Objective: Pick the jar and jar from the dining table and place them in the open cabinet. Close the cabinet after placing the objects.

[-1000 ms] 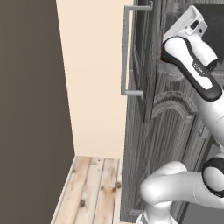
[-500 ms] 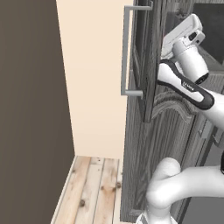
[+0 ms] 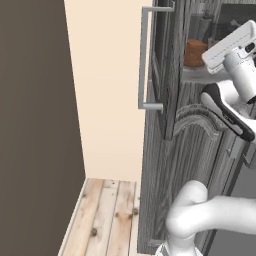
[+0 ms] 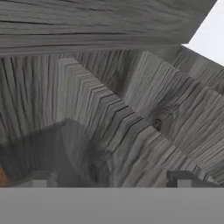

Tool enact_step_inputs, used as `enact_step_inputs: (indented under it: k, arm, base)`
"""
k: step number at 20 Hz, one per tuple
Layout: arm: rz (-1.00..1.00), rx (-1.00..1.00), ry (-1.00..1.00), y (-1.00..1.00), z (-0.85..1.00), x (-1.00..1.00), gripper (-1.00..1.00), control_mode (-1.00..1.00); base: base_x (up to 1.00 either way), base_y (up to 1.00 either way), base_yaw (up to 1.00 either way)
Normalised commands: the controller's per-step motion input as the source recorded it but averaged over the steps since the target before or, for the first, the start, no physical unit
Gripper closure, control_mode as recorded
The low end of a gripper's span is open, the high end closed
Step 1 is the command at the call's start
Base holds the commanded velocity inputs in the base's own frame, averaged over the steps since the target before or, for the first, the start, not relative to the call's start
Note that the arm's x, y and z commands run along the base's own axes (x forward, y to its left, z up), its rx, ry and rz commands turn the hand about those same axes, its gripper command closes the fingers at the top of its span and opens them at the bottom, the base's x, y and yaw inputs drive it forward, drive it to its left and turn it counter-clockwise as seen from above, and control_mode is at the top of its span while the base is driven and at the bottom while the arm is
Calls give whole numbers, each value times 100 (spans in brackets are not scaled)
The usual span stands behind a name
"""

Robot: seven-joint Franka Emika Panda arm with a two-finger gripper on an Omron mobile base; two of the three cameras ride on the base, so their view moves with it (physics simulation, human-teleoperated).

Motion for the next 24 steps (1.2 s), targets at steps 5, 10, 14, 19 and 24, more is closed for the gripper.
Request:
enact_step_inputs:
  k: [5, 10, 14, 19, 24]
  arm:
    - [-9, 0, 17, -37, 51, -100, -100, -100]
    - [-9, 0, 19, -9, 39, -100, -100, -100]
    - [-10, 0, 36, 0, 14, -100, -100, -100]
    - [-10, -5, 49, 0, 0, -100, -100, -100]
    - [-7, -5, 55, 2, 0, -99, -100, -100]
  base:
    - [0, 0, 0]
    - [0, 0, 0]
    - [0, 0, 0]
    - [0, 0, 0]
    - [0, 0, 0]
